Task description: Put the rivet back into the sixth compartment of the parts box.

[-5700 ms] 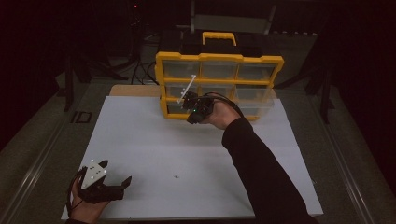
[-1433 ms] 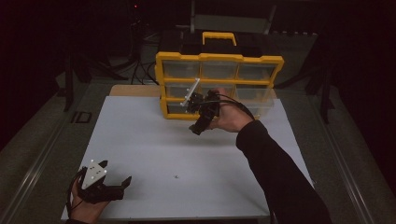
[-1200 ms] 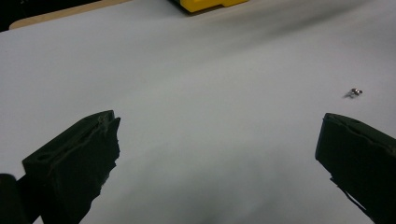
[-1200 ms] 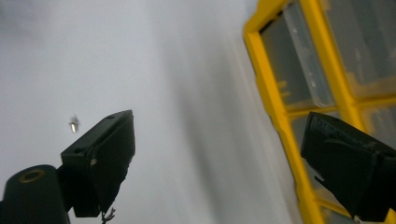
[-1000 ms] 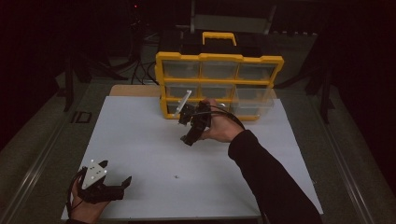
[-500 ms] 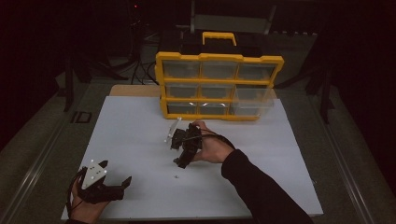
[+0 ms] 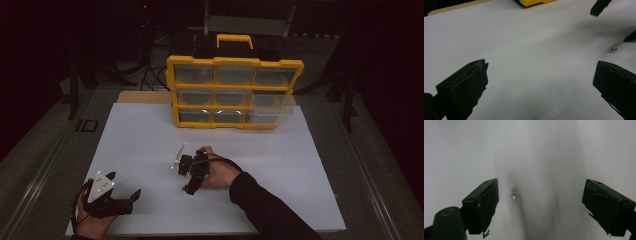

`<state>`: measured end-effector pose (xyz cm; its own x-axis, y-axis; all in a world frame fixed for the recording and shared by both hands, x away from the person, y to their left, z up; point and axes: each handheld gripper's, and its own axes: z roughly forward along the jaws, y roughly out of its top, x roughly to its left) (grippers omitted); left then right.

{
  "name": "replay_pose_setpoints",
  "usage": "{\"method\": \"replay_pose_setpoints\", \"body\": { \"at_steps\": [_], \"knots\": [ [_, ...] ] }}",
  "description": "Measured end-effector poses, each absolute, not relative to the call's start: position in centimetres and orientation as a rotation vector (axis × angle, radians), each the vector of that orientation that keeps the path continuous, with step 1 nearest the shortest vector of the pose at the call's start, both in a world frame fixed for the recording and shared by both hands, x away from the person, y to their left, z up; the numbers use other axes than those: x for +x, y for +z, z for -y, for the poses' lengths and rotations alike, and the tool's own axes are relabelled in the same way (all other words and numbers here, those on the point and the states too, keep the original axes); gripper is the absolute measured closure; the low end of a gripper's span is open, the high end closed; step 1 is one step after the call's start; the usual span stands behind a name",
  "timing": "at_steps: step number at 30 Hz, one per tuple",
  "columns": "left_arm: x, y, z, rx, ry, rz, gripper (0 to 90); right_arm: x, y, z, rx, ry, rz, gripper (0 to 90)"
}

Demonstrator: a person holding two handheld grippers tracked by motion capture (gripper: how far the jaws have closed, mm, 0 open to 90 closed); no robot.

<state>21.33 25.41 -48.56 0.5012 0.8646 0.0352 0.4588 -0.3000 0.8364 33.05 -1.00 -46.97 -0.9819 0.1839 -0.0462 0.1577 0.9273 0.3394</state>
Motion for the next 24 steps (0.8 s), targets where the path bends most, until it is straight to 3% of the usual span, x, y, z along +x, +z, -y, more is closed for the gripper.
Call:
{"method": "replay_pose_setpoints", "body": {
  "at_steps": [7, 10, 13, 20, 24],
  "knots": [
    [21.3, -48.6, -25.4, 1.934, 0.633, -1.09, 0.4, 32.9, -49.0, 0.4, 0.257, 0.481, -3.065, 21.5],
    [21.3, -48.6, -25.4, 1.935, 0.634, -1.09, 0.4, 32.7, -49.4, 0.3, 0.259, 0.454, -3.092, 33.0],
    [21.3, -48.6, -25.4, 1.937, 0.633, -1.091, 0.4, 32.6, -49.0, 0.3, 0.256, 0.437, -3.1, 53.9],
    [21.3, -48.6, -25.4, 1.934, 0.632, -1.091, 0.4, 31.8, -48.8, 0.0, 0.19, 0.364, -3.116, 78.1],
    [21.3, -48.6, -25.4, 1.936, 0.632, -1.09, 0.4, 31.6, -48.7, -0.2, 0.164, 0.343, -3.12, 82.5]
  ]
}}
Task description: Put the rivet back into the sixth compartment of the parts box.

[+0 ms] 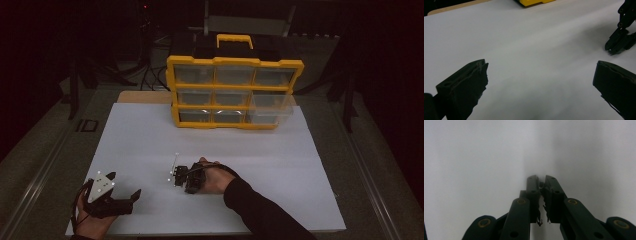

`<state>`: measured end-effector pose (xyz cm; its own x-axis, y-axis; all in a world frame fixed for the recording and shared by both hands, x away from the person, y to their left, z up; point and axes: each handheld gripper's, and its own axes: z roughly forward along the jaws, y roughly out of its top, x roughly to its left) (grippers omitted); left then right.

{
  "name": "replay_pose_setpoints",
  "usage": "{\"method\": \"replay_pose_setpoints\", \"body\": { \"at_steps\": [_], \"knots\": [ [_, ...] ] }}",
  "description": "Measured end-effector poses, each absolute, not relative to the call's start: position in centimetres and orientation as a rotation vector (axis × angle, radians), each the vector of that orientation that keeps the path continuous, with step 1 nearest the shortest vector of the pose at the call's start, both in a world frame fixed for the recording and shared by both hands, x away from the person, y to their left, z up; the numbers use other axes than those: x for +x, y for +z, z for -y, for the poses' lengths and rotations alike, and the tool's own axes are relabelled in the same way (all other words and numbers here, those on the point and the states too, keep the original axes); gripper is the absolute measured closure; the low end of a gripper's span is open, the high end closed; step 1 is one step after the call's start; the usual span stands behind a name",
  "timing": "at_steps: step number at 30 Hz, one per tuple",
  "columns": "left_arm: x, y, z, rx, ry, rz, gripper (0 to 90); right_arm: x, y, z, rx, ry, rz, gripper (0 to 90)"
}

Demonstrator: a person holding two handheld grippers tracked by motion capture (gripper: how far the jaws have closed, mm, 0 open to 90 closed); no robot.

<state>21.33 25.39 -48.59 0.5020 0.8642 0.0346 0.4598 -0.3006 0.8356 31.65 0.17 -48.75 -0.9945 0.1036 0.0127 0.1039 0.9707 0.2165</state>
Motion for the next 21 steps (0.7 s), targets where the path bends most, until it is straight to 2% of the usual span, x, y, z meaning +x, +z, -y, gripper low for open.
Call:
{"method": "replay_pose_setpoints", "body": {
  "at_steps": [10, 21],
  "knots": [
    [21.3, -48.6, -25.4, 1.936, 0.63, -1.091, 0.4, 32.6, -47.9, 0.5, -0.199, -0.37, 3.115, 82.8],
    [21.4, -48.6, -25.4, 1.934, 0.628, -1.096, 0.5, 35.2, -43.7, 2.8, -0.351, -0.476, 3.136, 82.8]
  ]
}}
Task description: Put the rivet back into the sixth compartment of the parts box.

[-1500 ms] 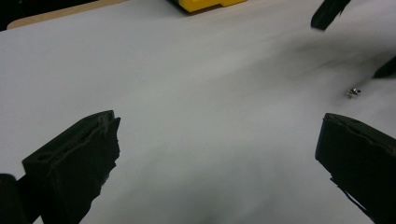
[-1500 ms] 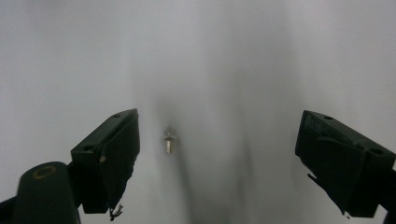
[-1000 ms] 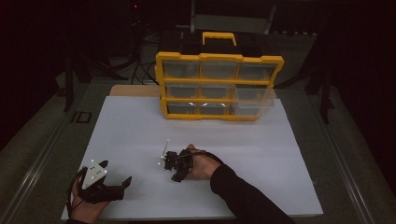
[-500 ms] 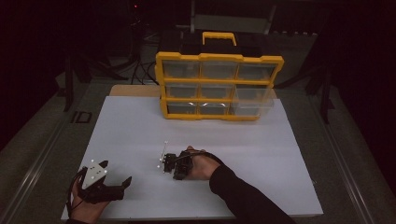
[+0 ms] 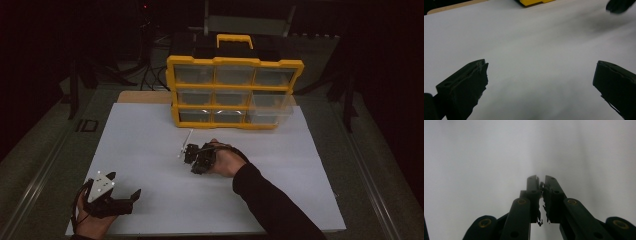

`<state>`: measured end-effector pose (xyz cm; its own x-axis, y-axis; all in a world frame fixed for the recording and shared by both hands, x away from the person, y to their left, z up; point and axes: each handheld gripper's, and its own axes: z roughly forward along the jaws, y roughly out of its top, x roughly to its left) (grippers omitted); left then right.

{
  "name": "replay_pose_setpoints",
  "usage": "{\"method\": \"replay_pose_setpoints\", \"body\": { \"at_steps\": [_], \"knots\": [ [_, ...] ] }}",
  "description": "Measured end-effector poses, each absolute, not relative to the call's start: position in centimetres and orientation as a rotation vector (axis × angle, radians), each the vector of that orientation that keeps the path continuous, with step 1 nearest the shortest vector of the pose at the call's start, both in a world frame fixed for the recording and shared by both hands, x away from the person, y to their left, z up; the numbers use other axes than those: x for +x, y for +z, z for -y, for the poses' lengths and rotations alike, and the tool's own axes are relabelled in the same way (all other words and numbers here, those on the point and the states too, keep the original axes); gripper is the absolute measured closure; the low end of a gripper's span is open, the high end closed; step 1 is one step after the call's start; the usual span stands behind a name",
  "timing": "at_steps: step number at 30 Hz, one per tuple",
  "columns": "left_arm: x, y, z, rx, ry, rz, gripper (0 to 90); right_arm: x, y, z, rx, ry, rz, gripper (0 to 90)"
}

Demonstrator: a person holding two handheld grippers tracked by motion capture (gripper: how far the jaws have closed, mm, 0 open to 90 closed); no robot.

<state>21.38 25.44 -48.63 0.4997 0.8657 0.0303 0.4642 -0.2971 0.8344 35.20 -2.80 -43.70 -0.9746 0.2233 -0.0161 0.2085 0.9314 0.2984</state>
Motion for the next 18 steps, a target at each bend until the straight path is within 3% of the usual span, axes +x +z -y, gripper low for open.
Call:
{"method": "replay_pose_setpoints", "body": {
  "at_steps": [18],
  "knots": [
    [21.4, -48.7, -25.5, 1.93, 0.622, -1.102, 0.4, 40.3, -37.0, 7.2, 0.516, 0.548, -2.883, 83.0]
  ]
}}
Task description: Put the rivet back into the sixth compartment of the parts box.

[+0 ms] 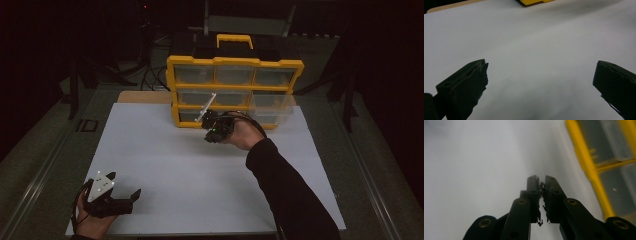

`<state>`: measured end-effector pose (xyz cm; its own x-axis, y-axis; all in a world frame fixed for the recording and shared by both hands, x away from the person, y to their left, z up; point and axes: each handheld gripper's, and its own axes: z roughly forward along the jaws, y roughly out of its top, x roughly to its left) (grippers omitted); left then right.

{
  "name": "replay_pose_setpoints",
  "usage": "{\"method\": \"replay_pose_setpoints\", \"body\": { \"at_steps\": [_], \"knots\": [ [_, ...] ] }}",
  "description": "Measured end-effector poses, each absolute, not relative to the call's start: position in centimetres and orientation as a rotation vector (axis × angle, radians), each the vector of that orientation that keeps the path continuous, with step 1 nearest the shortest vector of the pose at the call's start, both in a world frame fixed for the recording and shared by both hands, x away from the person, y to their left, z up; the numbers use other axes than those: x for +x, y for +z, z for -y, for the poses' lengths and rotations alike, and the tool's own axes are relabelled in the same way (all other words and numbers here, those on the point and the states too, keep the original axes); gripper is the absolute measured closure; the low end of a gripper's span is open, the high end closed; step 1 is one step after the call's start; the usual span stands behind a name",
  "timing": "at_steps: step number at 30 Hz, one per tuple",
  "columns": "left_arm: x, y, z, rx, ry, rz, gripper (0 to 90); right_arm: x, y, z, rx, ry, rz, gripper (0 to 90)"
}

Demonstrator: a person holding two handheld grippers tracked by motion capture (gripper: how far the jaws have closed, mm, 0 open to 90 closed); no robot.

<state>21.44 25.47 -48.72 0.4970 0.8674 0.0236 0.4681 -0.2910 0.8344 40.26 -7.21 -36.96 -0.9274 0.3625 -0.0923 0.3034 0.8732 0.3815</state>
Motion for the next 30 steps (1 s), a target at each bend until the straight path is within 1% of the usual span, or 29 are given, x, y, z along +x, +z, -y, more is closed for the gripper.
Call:
{"method": "replay_pose_setpoints", "body": {
  "at_steps": [6, 14, 30],
  "knots": [
    [21.5, -48.8, -25.5, 1.93, 0.618, -1.104, 0.4, 42.2, -34.9, 8.9, 0.591, 0.579, -2.832, 82.9],
    [21.5, -48.8, -25.4, 1.934, 0.615, -1.102, 0.5, 43.7, -32.4, 10.7, 0.639, 0.607, -2.769, 83.0],
    [21.5, -48.9, -25.5, 1.93, 0.613, -1.105, 0.4, 46.0, -29.3, 15.3, 0.802, 0.622, -2.68, 83.0]
  ]
}}
